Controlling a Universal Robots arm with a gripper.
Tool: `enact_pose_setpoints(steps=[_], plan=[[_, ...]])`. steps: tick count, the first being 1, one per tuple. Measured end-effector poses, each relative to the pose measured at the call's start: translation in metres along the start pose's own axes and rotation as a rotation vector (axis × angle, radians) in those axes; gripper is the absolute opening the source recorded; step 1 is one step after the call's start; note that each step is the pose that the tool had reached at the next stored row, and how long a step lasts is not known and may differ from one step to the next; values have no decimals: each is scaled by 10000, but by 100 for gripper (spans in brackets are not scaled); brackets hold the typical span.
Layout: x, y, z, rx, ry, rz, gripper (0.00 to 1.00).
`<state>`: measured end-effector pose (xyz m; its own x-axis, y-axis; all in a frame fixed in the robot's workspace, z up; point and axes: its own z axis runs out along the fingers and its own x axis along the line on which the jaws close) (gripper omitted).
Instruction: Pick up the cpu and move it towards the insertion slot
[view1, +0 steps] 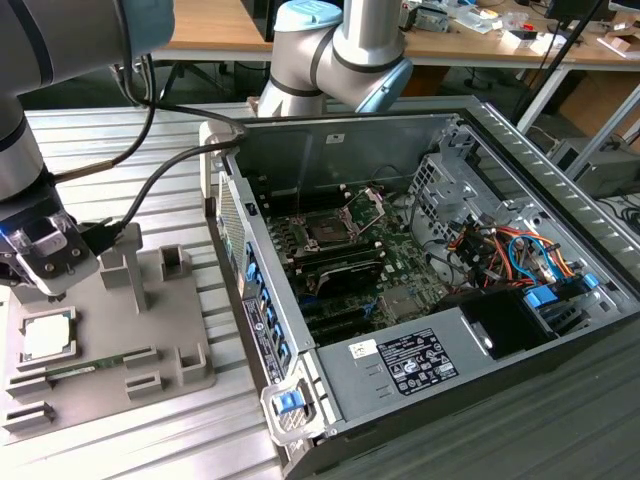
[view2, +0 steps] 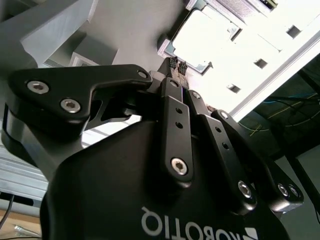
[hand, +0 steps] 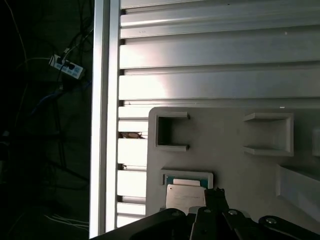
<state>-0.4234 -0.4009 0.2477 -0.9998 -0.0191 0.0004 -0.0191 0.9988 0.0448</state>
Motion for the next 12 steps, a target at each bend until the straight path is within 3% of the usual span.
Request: enact_pose_setpoints(steps=[12], plan=[[0, -5, 78, -1, -1, 0, 11]])
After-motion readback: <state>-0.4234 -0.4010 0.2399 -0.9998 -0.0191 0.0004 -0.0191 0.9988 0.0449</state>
